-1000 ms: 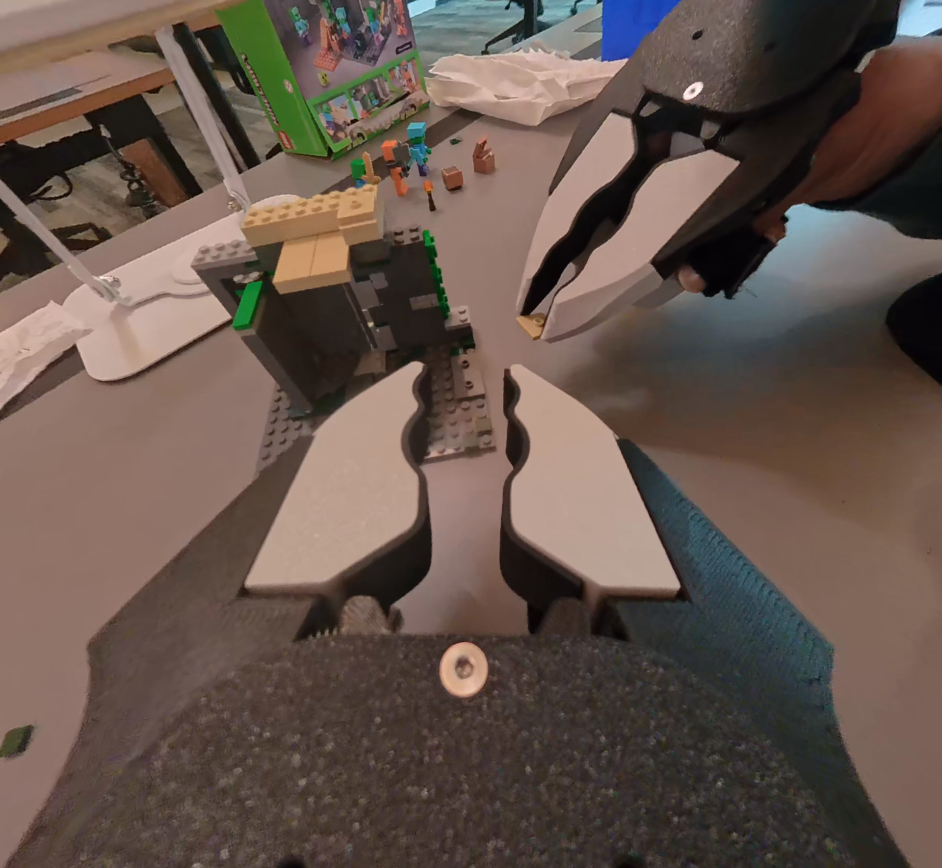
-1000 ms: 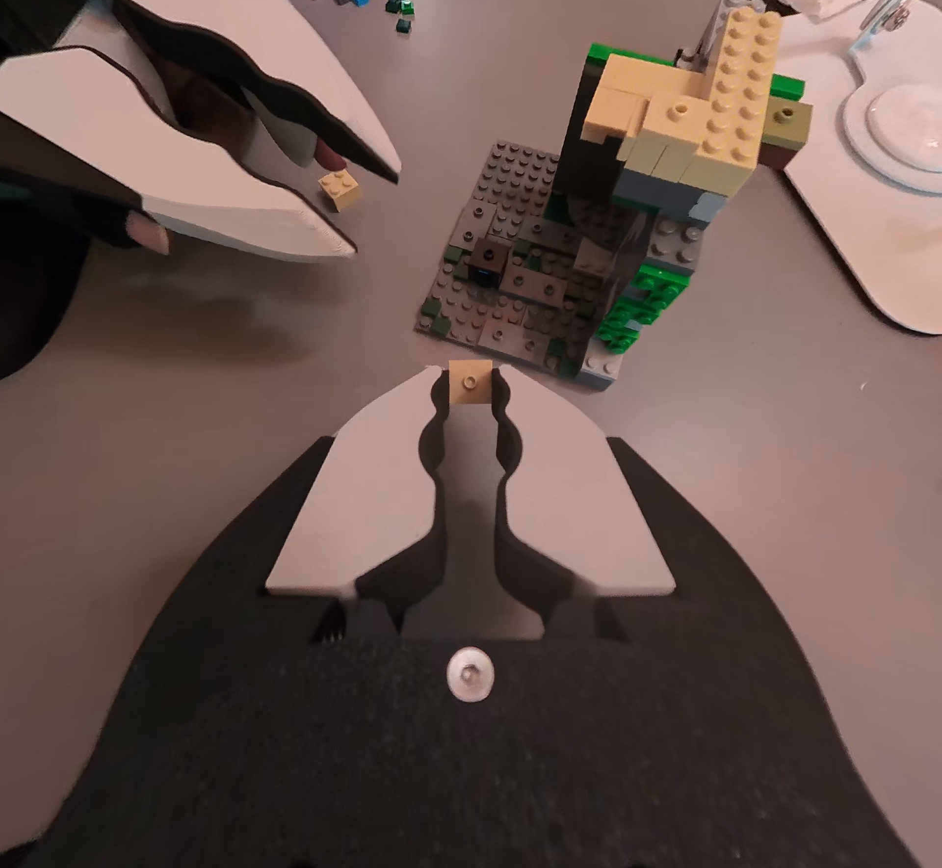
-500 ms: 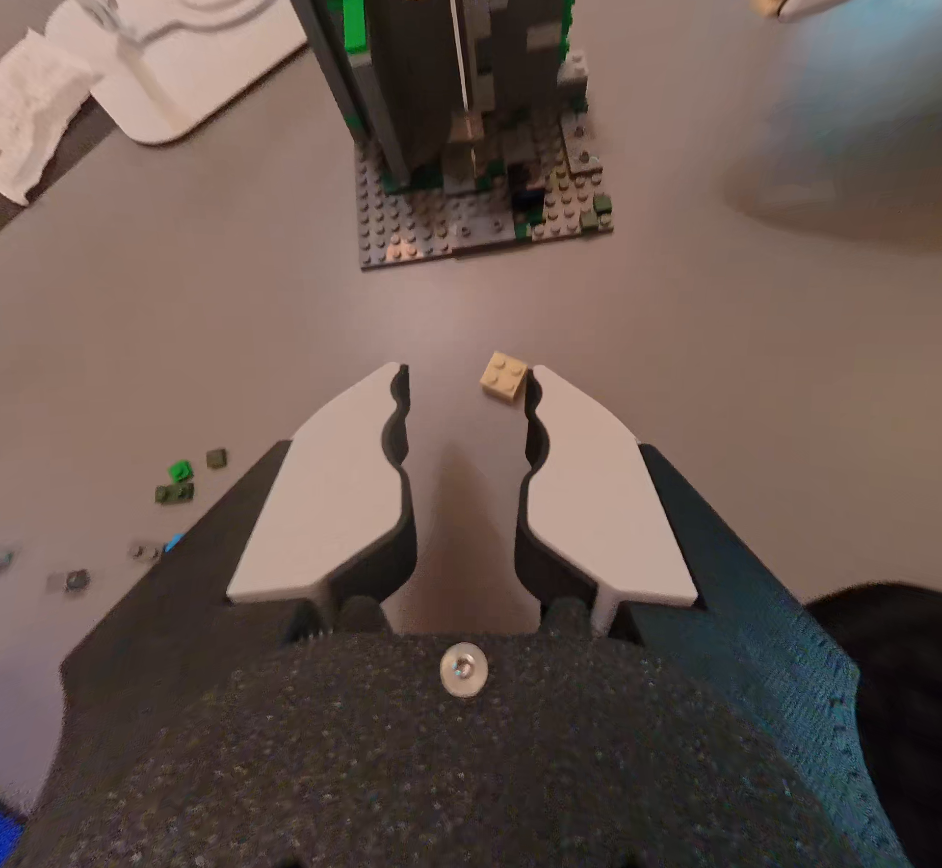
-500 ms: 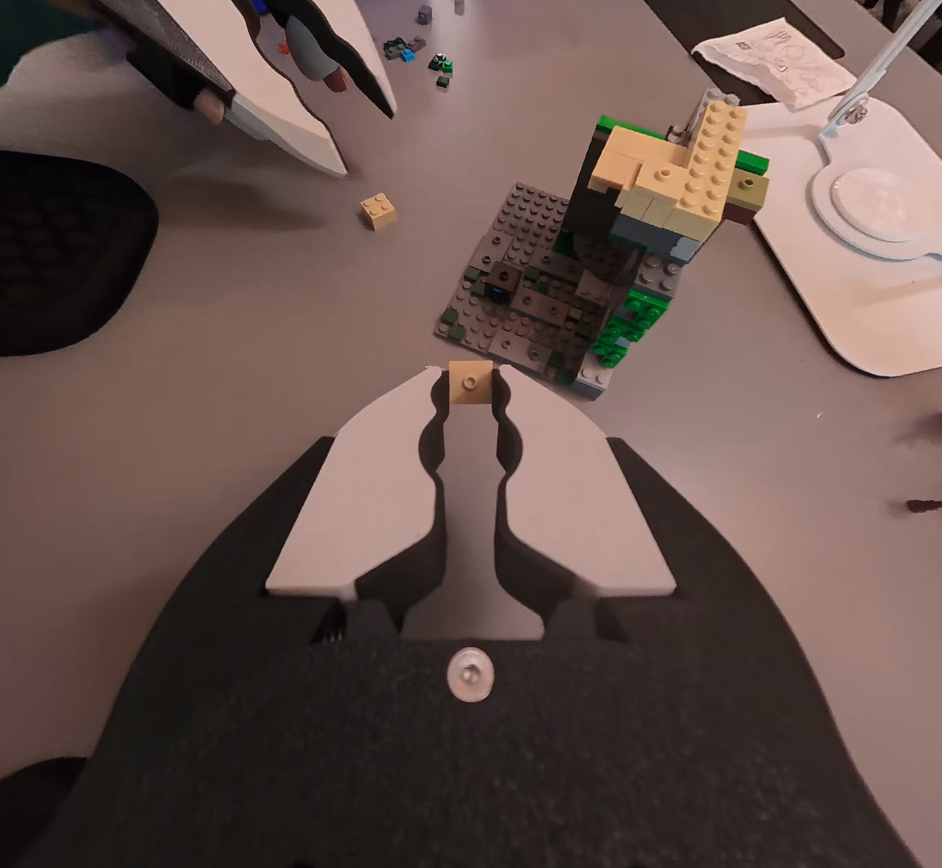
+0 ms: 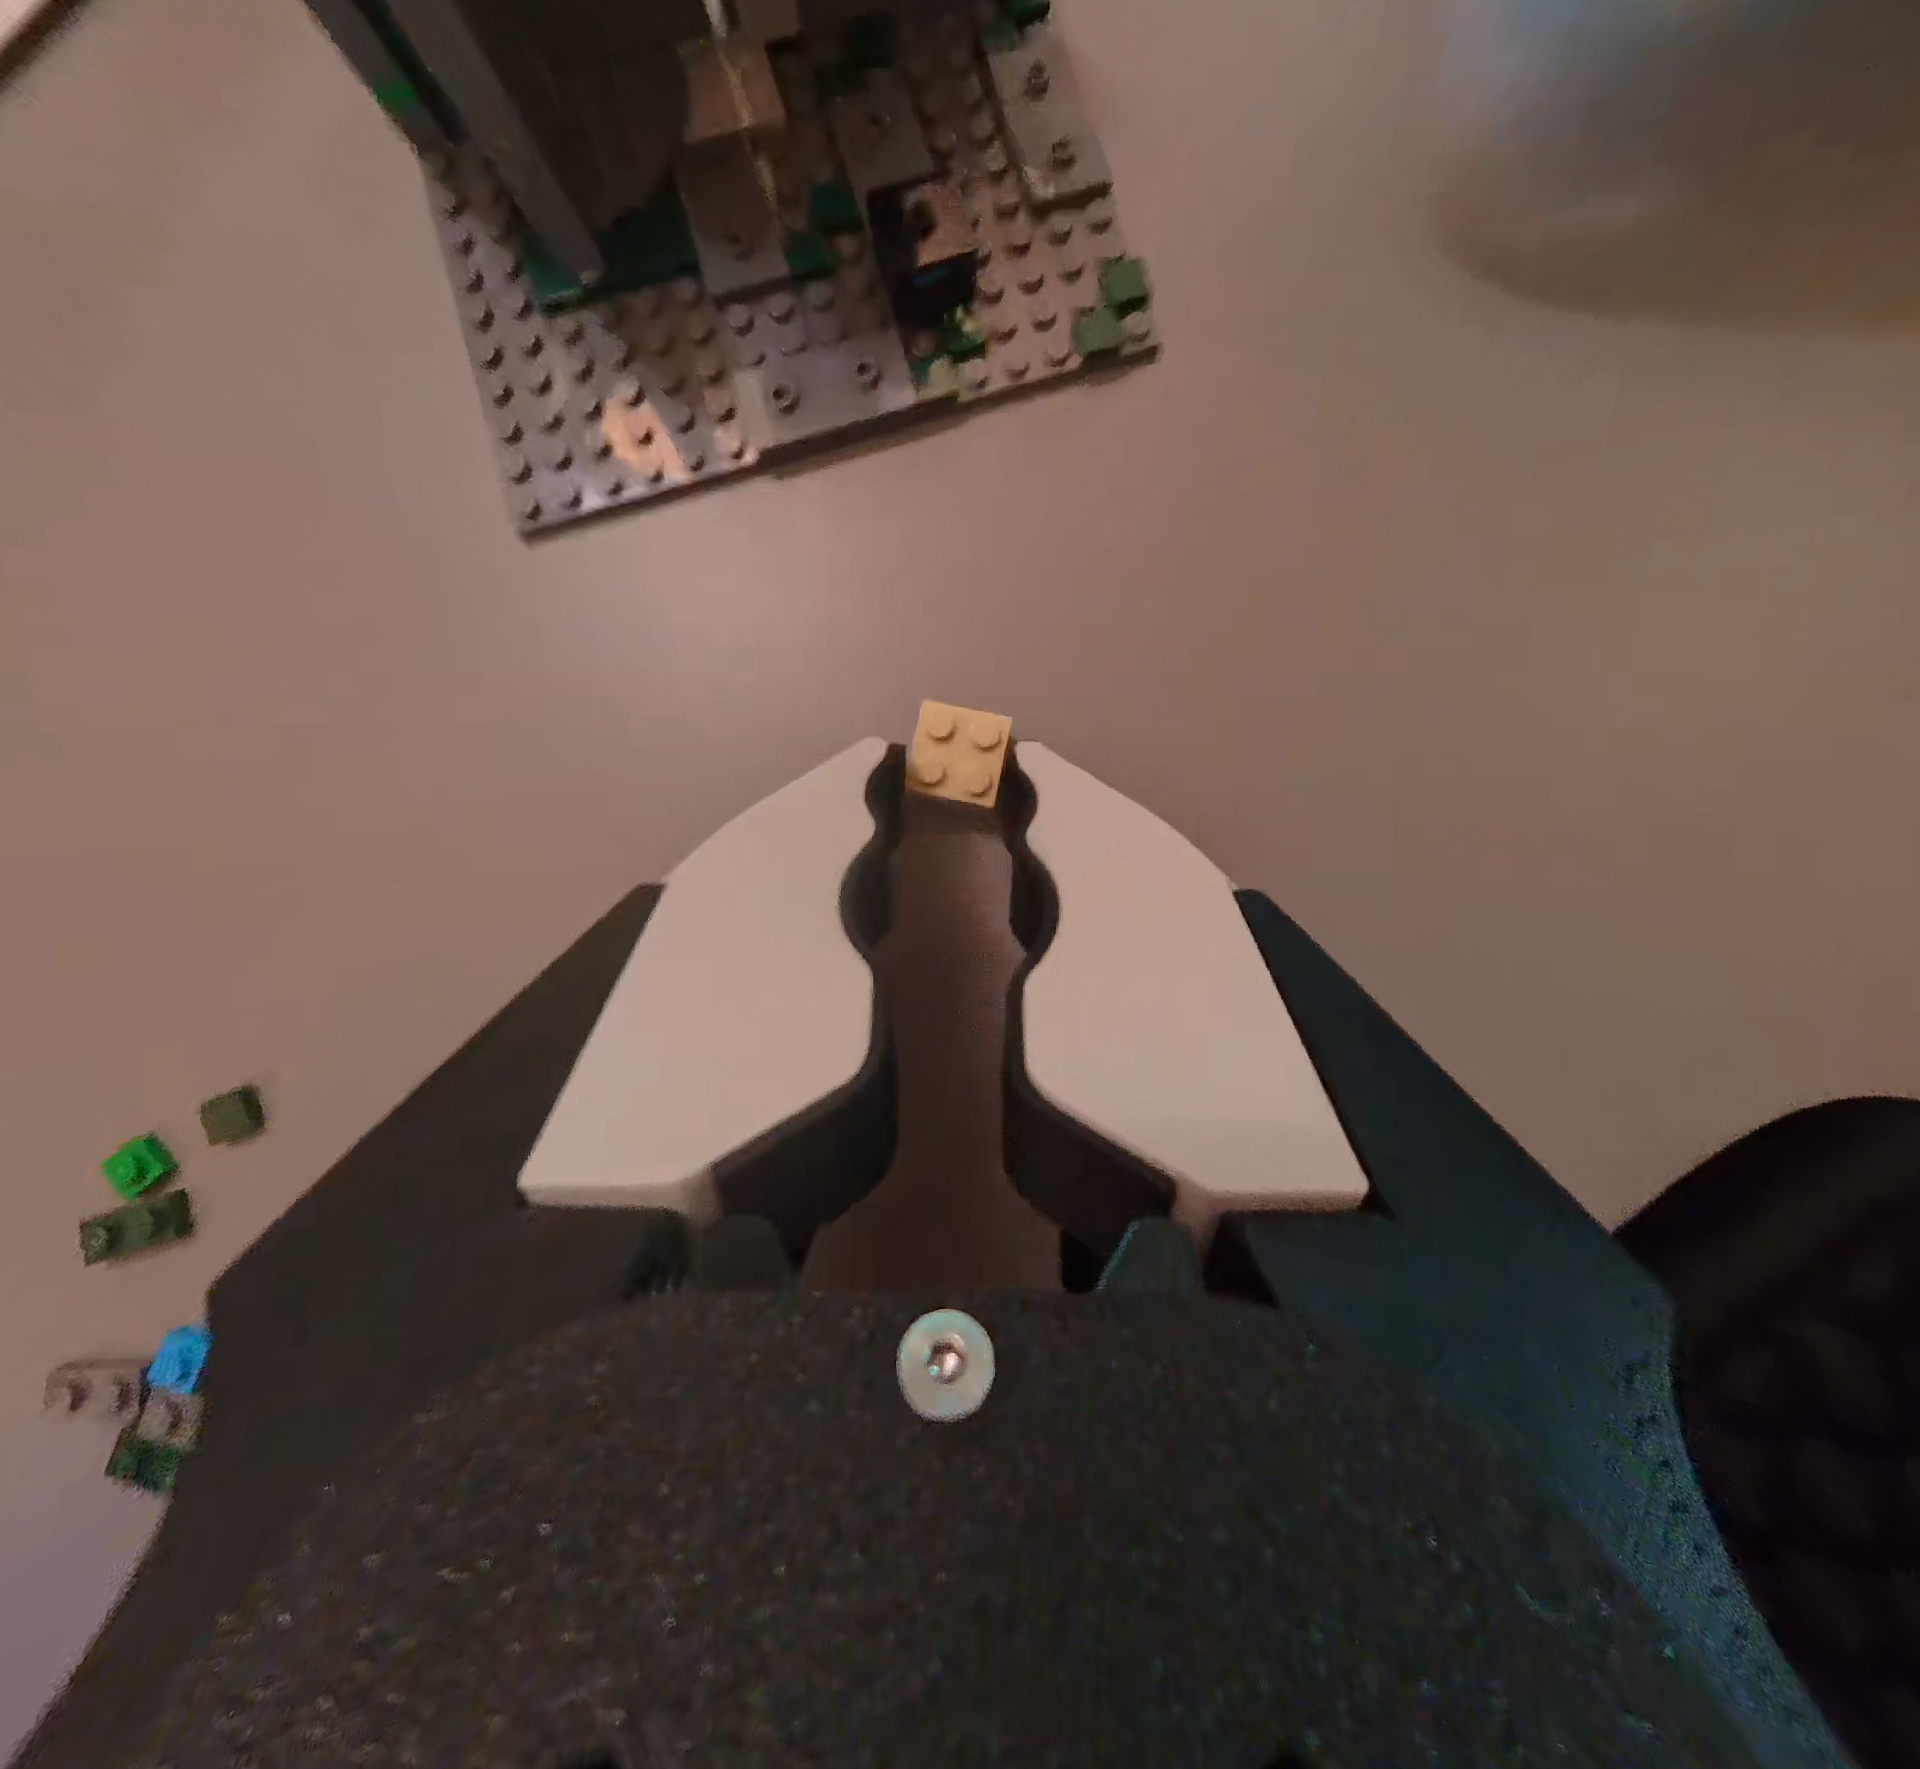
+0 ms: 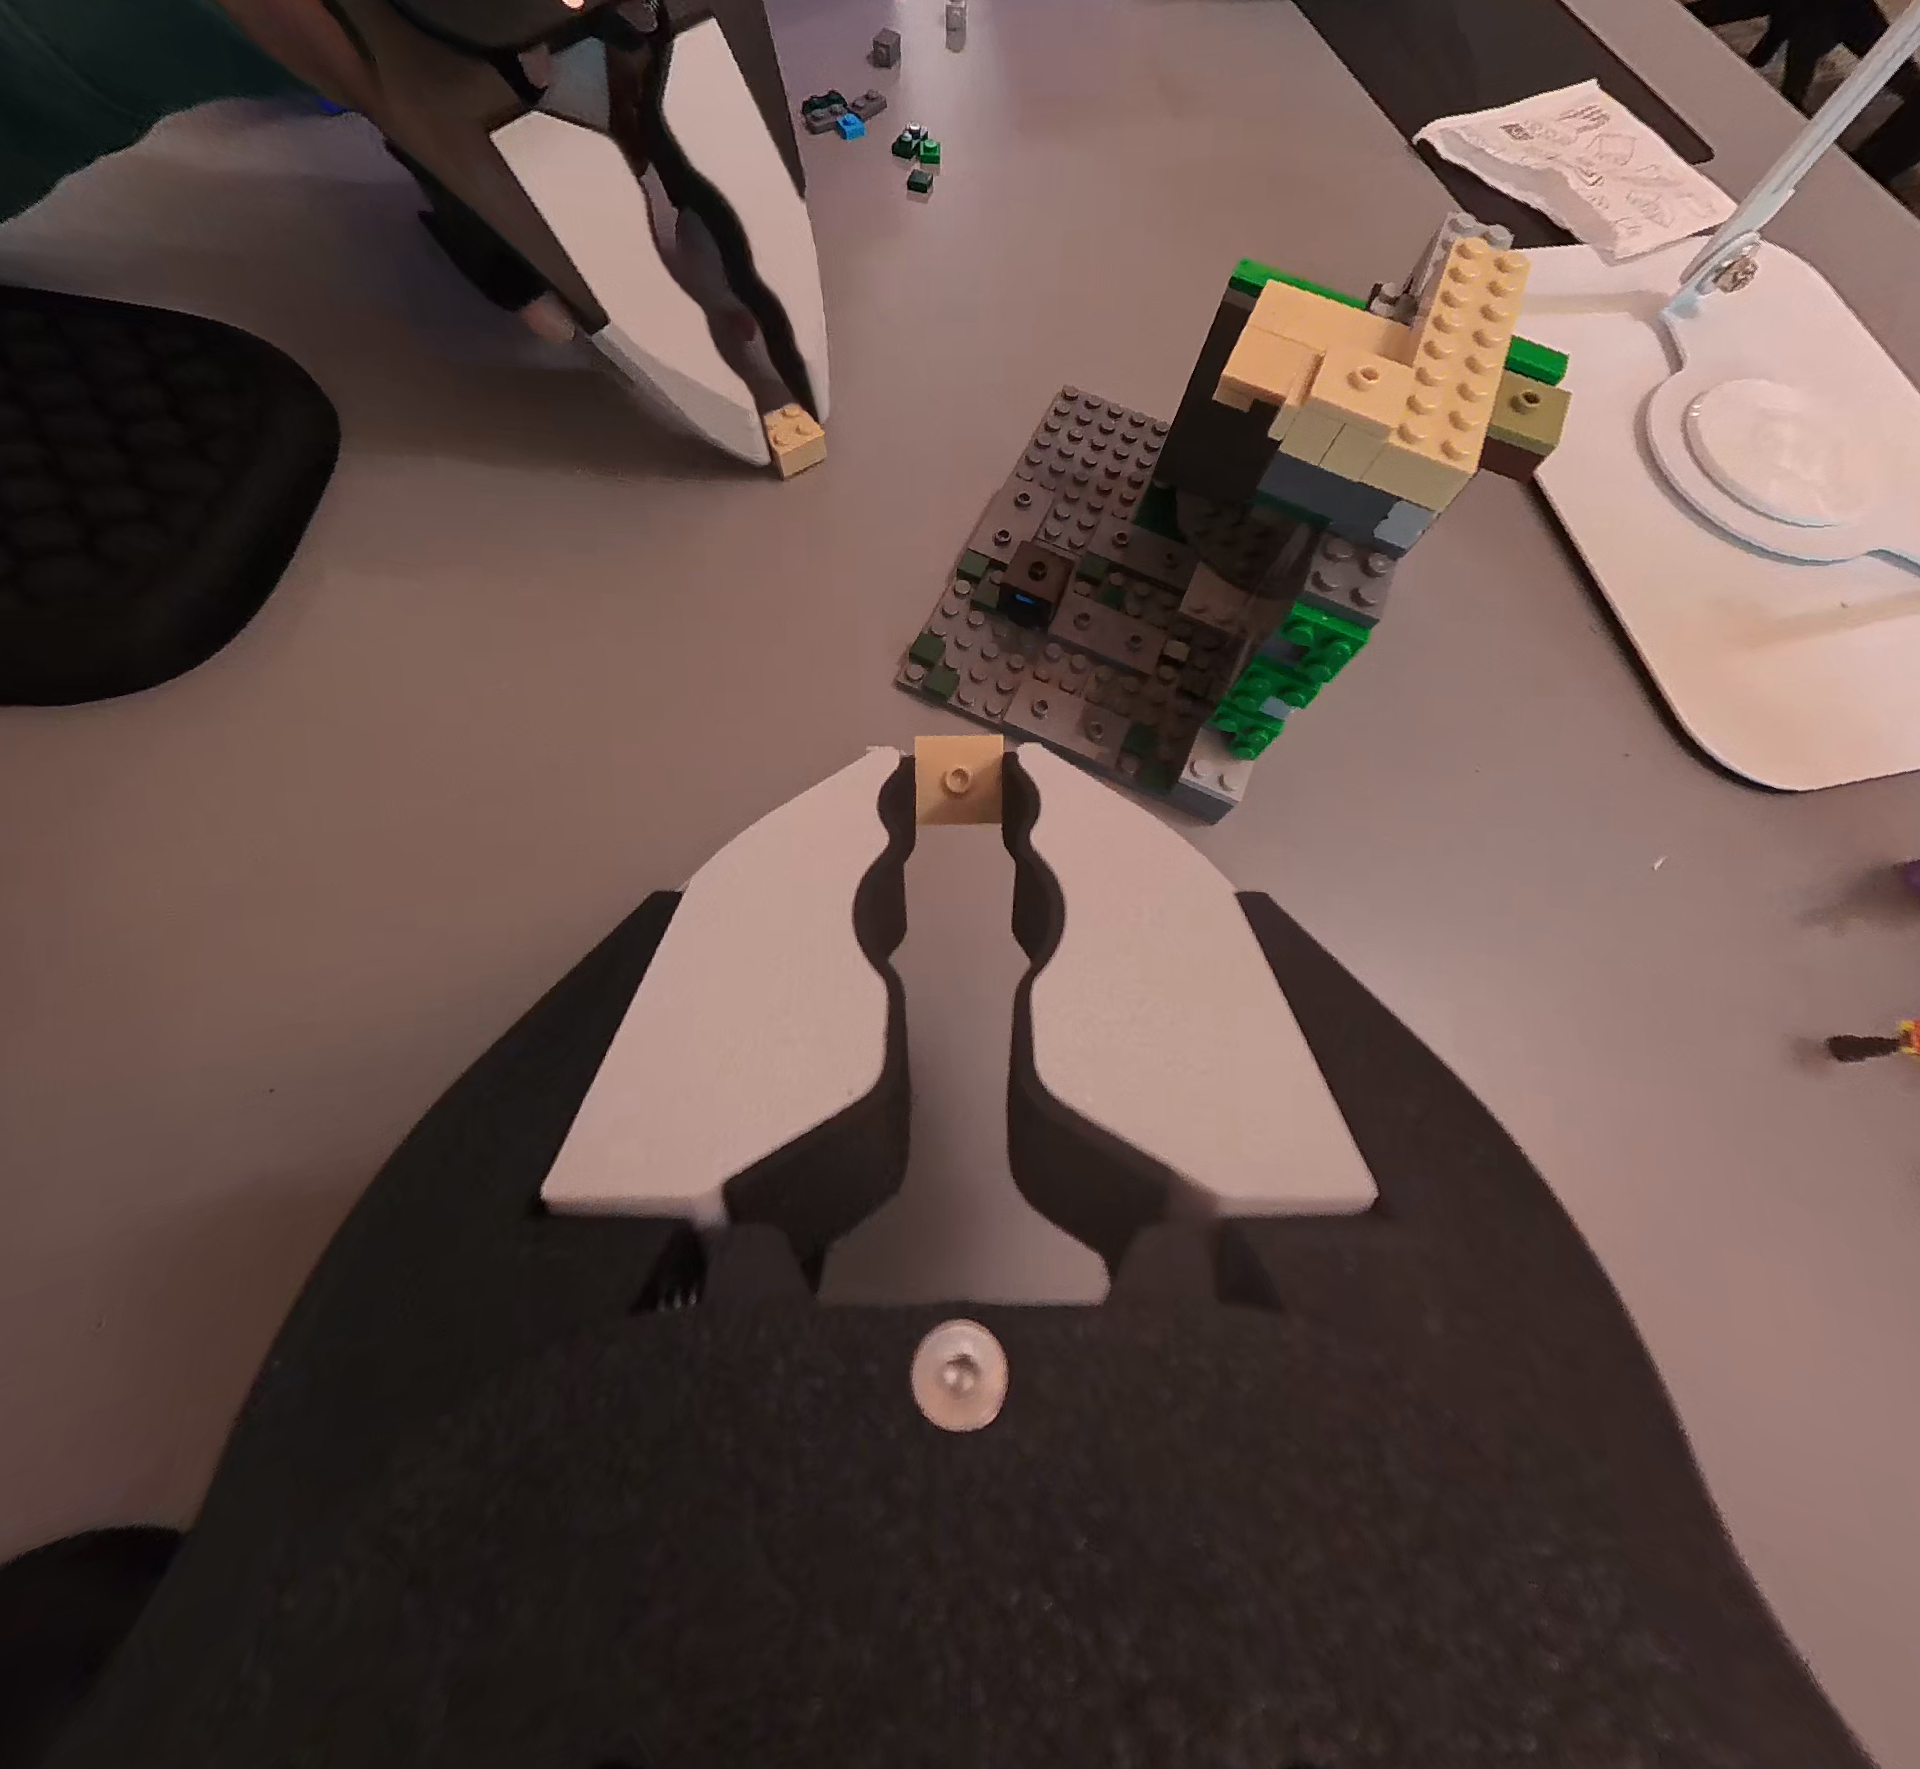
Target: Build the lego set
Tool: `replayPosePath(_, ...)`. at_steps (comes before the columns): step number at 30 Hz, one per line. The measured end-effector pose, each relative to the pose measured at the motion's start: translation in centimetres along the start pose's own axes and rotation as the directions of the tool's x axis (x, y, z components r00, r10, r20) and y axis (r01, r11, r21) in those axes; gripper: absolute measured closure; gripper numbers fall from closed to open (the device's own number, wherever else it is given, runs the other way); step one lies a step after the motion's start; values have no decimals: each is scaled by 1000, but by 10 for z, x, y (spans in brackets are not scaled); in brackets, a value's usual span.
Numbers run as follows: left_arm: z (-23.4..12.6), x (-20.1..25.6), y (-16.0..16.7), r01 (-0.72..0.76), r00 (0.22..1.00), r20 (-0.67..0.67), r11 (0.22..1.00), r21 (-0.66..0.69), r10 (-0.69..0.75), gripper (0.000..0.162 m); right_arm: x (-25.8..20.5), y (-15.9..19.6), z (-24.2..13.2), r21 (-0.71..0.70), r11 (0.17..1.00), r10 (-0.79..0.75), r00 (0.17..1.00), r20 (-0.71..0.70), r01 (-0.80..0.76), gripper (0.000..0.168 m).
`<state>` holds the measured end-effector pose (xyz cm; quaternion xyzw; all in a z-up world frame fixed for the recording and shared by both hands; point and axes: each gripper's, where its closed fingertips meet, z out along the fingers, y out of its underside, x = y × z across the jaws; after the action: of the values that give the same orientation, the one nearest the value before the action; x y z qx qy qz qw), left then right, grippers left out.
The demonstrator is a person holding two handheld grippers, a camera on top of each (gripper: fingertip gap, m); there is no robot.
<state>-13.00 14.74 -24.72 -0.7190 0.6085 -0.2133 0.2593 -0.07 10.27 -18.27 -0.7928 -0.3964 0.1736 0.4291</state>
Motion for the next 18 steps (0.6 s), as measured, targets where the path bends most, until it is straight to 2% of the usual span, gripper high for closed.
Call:
replayPosePath(11,45,96,-71,-206,961,-179,977,59,213,145,-6,-1,-12,35,997,-73,995,63,71,153)
replayPosePath(18,63,107,-74,-212,952,-211,975,69,222,143,-10,12,-20,8,996,-86,988,131,85,153)
